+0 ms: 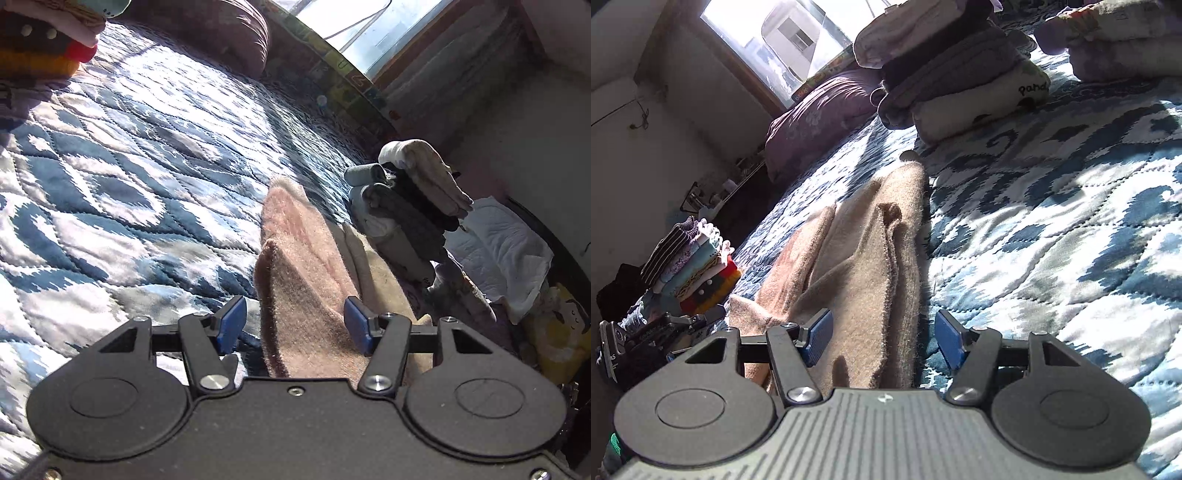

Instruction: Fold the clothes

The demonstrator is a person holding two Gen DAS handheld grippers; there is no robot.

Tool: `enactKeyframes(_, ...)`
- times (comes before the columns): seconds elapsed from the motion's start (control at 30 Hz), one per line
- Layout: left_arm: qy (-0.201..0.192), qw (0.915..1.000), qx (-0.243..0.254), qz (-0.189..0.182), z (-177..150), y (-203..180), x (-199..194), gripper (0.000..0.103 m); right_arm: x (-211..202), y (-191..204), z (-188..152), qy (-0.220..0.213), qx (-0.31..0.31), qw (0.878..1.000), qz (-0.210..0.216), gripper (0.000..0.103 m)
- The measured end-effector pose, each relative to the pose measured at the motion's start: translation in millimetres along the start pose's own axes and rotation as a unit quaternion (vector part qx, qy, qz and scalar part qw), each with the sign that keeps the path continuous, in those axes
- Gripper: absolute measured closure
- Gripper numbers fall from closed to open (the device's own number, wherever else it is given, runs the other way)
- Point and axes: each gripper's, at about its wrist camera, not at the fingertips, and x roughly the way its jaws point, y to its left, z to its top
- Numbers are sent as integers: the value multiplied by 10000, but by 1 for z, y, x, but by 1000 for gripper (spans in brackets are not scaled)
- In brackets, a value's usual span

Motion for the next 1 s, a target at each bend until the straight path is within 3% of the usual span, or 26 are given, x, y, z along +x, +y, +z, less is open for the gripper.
enactKeyframes(0.07,-31,10000,40,13,-2,-2,0,47,-2,3,-5,1,-29,10000,-53,41)
enactKeyframes(0.13,-85,9999,87,28,-2,-3,0,65,-3,5,-11,1,-58,9999,-106,41)
enactKeyframes(0.27,-142,9994,301,59,-3,-9,-1,83,-6,10,-21,3,-117,9997,-211,40)
enactKeyframes(0.43,-246,9988,385,156,-4,-12,-5,98,4,31,-36,-47,-930,9951,-336,13)
enactKeyframes(0.53,-392,9981,385,294,-2,-9,-13,99,12,45,-44,-14,-1490,9874,-529,4)
enactKeyframes(0.67,-652,9970,264,319,5,1,-36,99,7,30,-38,-94,-1067,9941,-138,1)
enactKeyframes(1.0,-1382,9871,63,801,26,47,-109,100,1,23,-39,-231,-839,9962,106,1)
